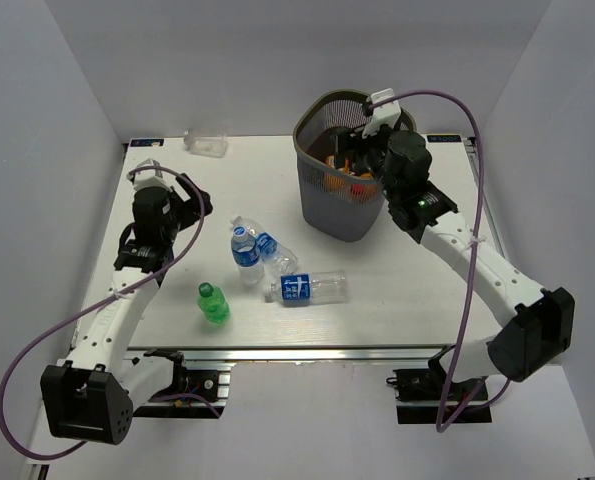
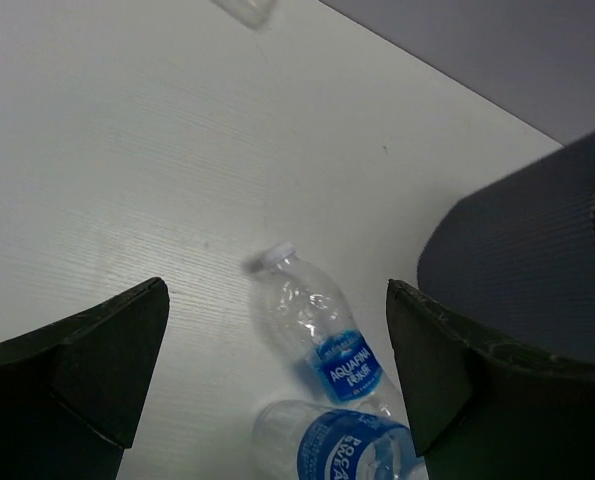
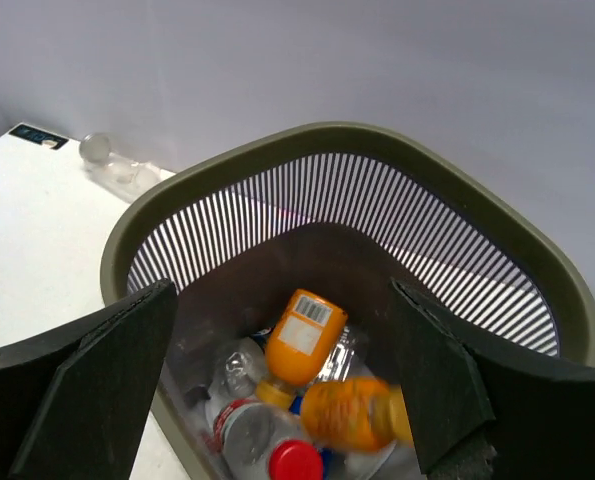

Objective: Put the plastic bottles in the bin

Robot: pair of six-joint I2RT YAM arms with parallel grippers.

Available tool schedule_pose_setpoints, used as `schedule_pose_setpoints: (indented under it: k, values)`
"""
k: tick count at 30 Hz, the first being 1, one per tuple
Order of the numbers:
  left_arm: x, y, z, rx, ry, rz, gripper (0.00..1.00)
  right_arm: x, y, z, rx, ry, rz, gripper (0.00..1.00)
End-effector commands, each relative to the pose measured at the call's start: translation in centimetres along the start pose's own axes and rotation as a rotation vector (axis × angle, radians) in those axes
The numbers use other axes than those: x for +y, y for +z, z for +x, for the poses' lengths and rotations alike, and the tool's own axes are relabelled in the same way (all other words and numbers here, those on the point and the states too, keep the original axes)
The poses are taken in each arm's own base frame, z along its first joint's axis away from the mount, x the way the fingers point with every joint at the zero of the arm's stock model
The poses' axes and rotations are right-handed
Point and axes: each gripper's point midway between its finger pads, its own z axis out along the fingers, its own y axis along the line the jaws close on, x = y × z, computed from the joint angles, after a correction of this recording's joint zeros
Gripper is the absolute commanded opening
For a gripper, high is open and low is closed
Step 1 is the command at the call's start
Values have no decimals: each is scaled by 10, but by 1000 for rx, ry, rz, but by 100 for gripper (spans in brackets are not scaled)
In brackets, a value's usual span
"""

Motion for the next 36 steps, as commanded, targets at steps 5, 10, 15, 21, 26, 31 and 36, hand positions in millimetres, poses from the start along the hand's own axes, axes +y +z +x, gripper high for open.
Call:
schedule_pose_setpoints:
  k: [5,10,15,21,26,31,36]
  values:
    - [-66,-26,28,89,157,391,98,-53,-49,-74,-145,138,112,89]
    - [-92,-49,37,68,275,531,98,-69,-75,-75,-151,175,121,89]
    - [-100,-53,63,99,398,533,98,-73,-87,-52,-117,176,122,89]
    - [-99,-43,95,177,510,500,98,-84,-98,-33,-91,185,164,89]
    - [-93,-26,96,184,560,370,97,-92,-108,-29,-95,194,187,89]
    - [-104,-33,90,167,566,415,58,-105,-117,-24,-97,184,257,89]
    - [-105,-50,57,70,559,401,30,-115,-128,-22,-104,177,309,89]
